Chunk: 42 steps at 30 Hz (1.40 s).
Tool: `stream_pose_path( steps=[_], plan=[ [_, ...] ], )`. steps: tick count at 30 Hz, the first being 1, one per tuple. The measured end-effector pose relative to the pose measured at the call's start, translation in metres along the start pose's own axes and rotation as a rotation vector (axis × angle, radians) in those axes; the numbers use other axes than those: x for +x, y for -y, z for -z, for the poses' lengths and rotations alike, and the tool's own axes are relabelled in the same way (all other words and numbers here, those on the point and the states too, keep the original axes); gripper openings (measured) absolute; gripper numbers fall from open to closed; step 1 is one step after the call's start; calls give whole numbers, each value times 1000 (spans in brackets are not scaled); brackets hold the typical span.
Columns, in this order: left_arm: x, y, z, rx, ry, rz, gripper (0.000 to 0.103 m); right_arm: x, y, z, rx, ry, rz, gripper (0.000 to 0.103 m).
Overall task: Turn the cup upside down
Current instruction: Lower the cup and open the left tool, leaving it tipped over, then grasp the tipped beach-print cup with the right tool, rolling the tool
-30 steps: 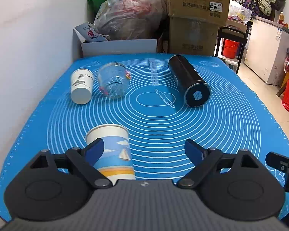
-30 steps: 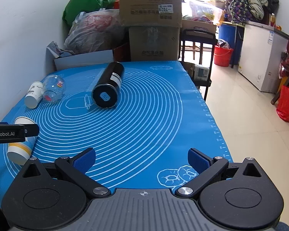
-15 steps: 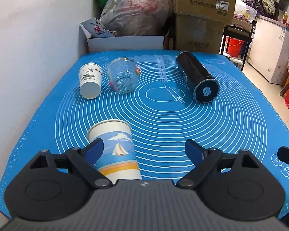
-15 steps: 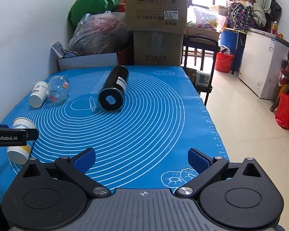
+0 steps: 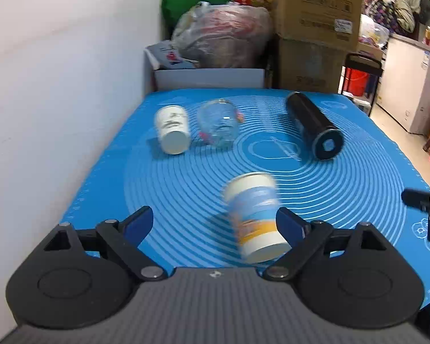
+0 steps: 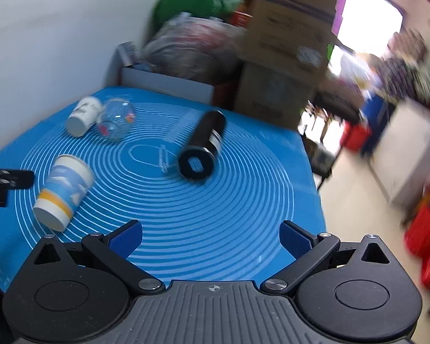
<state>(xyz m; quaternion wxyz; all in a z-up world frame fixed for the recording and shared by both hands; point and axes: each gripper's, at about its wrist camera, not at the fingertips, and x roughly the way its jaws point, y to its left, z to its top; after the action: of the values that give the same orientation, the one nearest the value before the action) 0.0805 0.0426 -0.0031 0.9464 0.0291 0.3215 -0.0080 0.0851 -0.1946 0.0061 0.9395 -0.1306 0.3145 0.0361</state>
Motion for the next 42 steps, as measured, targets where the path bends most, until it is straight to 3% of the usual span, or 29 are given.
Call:
stream_pose_path(
  steps=[4, 8, 12, 20, 26, 34, 38, 41, 42],
  plan=[
    [-8, -26, 8, -22, 22, -52, 93, -3, -32, -24, -241, 25, 34, 103],
    [-9, -48, 18, -36, 29, -97, 93, 0, -77, -41, -557, 47, 96, 103],
    [-5, -66, 29, -82, 15, -95, 93, 10, -121, -43, -922, 43, 155, 103],
    [1, -76, 44, -81, 32, -103, 93, 36, -178, 11, -1715, 5, 213, 103],
    [10, -83, 53, -106, 21, -89, 93, 49, -186, 41, -2222, 146, 214, 103],
    [15, -92, 59, -116, 30, -93, 93, 70, -190, 65, -2721, 274, 190, 103],
    [17, -94, 60, -121, 33, -83, 93, 83, -194, 74, -2858, 222, 182, 103],
    [18, -95, 61, -126, 37, -81, 93, 90, -194, 76, -2920, 237, 157, 103],
    [18, -95, 62, -126, 36, -82, 93, 92, -196, 76, -2928, 234, 155, 98]
  ],
)
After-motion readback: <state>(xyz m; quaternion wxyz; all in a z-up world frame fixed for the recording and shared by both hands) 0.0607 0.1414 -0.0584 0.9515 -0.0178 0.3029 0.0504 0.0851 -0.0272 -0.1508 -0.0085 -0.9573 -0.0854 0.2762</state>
